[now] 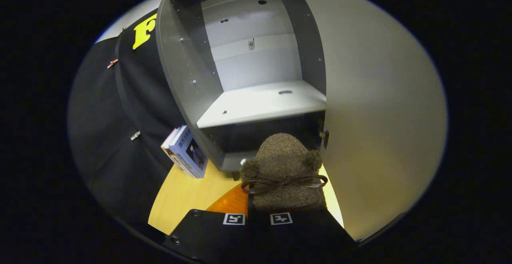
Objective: Open the shoe cabinet door, grab the shoes and put them into the shoe cabinet, then close the shoe cabinet door.
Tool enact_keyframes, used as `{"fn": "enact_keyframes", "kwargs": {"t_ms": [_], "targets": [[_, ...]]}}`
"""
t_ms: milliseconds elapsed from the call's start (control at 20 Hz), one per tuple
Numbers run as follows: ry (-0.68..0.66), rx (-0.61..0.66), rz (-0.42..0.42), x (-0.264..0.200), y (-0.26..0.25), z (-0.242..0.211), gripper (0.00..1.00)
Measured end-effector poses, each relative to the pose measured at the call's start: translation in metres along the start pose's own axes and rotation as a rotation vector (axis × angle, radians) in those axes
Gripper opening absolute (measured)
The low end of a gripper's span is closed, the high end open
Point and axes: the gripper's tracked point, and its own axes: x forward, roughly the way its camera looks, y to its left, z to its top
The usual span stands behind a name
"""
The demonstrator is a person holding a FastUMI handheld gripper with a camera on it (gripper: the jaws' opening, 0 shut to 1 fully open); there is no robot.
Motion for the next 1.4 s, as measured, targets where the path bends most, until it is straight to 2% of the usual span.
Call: {"fn": "enact_keyframes", "kwargs": {"t_ms": [200,350,550,900,1400], "targets": [[-0.028,-0.064,0.016,0.028,0.018,0.066,0.08],[-0.056,-0.044,0.043,0.055,0.035,0.113,0.08],[-0.094,-0.077,0.012,0.103,0.037,0.159,0.08],[-0.099,-0.072,-0.011,0.178,0.034,0.183,0.08],[-0.026,-0.071,-0.041,0.256,0.038,0.171,0.08]]}}
